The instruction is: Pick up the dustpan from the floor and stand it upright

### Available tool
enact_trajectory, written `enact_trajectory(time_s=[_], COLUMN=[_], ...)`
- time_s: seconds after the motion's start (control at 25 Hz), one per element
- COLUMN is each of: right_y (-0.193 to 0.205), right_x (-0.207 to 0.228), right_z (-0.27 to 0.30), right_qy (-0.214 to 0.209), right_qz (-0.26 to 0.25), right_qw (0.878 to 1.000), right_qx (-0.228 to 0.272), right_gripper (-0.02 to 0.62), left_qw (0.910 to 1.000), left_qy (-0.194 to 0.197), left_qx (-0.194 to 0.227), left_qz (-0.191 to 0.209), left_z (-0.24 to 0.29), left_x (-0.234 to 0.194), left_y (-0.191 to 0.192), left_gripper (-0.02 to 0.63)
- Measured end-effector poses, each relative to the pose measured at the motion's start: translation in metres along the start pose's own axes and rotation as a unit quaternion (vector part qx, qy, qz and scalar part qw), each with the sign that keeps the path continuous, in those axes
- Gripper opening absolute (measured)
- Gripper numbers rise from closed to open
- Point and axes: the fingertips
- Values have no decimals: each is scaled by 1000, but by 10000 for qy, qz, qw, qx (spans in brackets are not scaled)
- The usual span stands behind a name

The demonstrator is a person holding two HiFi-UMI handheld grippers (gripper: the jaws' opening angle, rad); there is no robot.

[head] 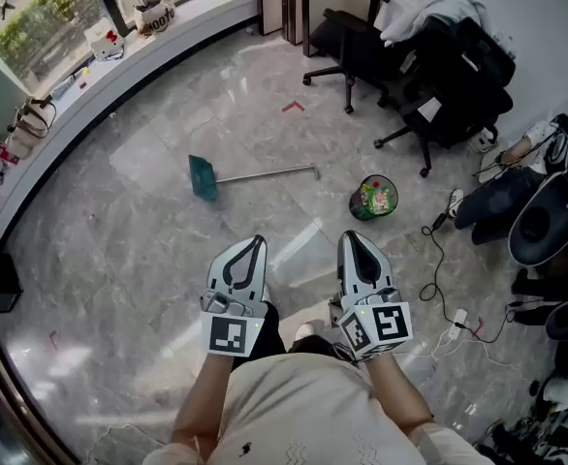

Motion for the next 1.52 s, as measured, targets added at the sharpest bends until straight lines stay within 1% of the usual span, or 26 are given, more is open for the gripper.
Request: enact_trajectory(time_s=[0.04, 0.08, 0.2, 0.32, 0.4, 0.48, 0.6, 0.76, 0.92, 1.0, 1.12, 1.28, 1.36, 1.4, 1.44, 1.52], right_y=[-8, -14, -23, -29, -34, -37, -41, -62, -75, -71, -59, -29, -6, 10, 27, 64], right_x=[-3, -4, 2, 21, 42, 69, 108, 165, 217, 235, 260, 302, 323, 332, 339, 351], right_z=[14, 26, 57, 80, 97, 117, 147, 186, 233, 261, 303, 362, 396, 413, 428, 458], right_qy=[50, 110, 288, 502, 623, 654, 587, 457, 297, 209, 165, 327, 456, 523, 592, 694], right_qz=[-25, -89, -205, -247, -337, -346, -346, -265, -269, -372, -426, -231, -181, -148, -102, 6], right_qw=[10000, 9998, 9993, 9984, 9975, 9972, 9976, 9985, 9990, 9986, 9976, 9967, 9957, 9950, 9941, 9920], right_qx=[57, 100, 91, 16, -27, -81, -150, -115, -174, -299, -513, -708, -782, -834, -901, -1054], right_gripper=[18, 18, 18, 18, 18, 18, 18, 18, 18, 18, 18, 18, 18, 18, 18, 18], left_qw=[9992, 9983, 9971, 9958, 9957, 9955, 9939, 9923, 9886, 9854, 9768, 9636, 9557, 9496, 9413, 9196], left_qy=[99, 155, 325, 527, 596, 643, 657, 568, 738, 921, 1294, 1637, 1767, 1852, 1964, 2220], left_qx=[-69, -105, -126, -198, -216, -256, -406, -548, -773, -908, -1319, -1782, -2038, -2200, -2390, -2835], left_qz=[369, 557, 678, 727, 673, 643, 790, 953, 1060, 1107, 1078, 1137, 1176, 1245, 1349, 1568], left_z=[13, 25, 59, 94, 125, 161, 211, 280, 350, 383, 434, 507, 548, 568, 585, 616], left_x=[-10, -19, -37, -46, -48, -47, -47, -50, -40, -34, -28, -31, -31, -29, -26, -20], left_y=[1, 1, 1, 1, 0, 0, -1, -9, -2, 17, 63, 126, 169, 195, 225, 288], left_gripper=[12, 12, 12, 12, 12, 12, 12, 12, 12, 12, 12, 12, 12, 12, 12, 12])
Point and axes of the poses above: the fingertips, and each gripper's own axes: z forward along the fingers, x to its right, y out of its underside, and after that the axes turned 13 degrees about -x, right-handed
